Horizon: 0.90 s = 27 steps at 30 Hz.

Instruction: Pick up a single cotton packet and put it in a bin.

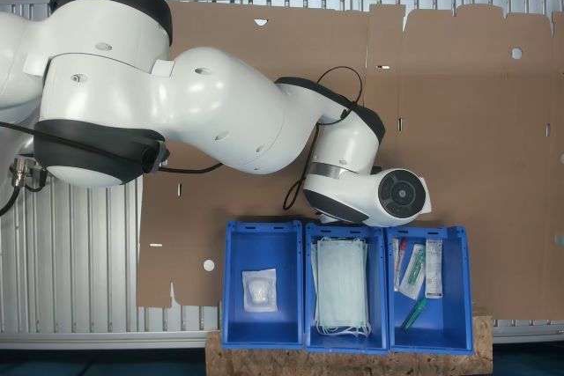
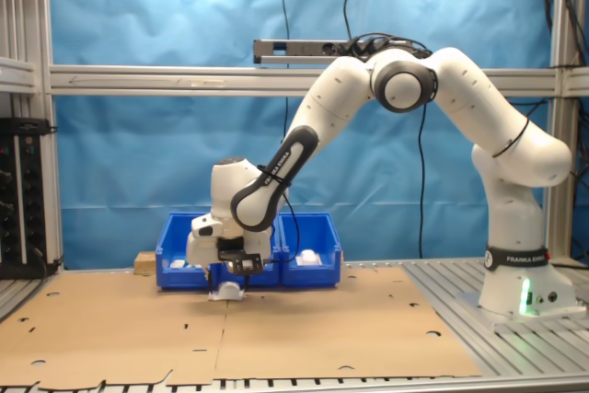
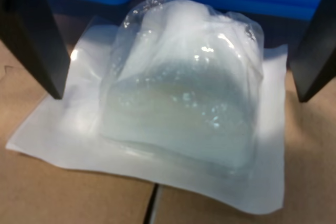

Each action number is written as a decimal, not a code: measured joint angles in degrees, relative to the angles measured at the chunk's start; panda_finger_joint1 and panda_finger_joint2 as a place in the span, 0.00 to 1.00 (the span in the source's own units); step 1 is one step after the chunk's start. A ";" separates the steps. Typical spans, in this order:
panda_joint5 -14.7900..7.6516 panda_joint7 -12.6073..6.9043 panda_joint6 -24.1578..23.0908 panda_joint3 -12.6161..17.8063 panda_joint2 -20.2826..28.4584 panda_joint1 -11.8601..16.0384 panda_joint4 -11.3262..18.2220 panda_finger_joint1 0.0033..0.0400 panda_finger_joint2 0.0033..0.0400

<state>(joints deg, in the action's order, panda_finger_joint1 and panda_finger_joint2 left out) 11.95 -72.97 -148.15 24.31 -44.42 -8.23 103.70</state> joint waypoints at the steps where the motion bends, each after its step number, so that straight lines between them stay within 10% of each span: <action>1: 0.00 0.00 0.00 0.00 0.00 0.00 0.00 1.00 1.00; 26: 0.00 0.00 0.00 0.00 0.00 0.00 0.00 1.00 1.00; 27: 0.00 0.00 0.00 0.00 0.00 0.00 0.00 0.89 0.89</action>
<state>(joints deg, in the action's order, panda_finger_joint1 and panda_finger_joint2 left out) 11.95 -72.97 -148.15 24.31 -44.42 -8.23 103.70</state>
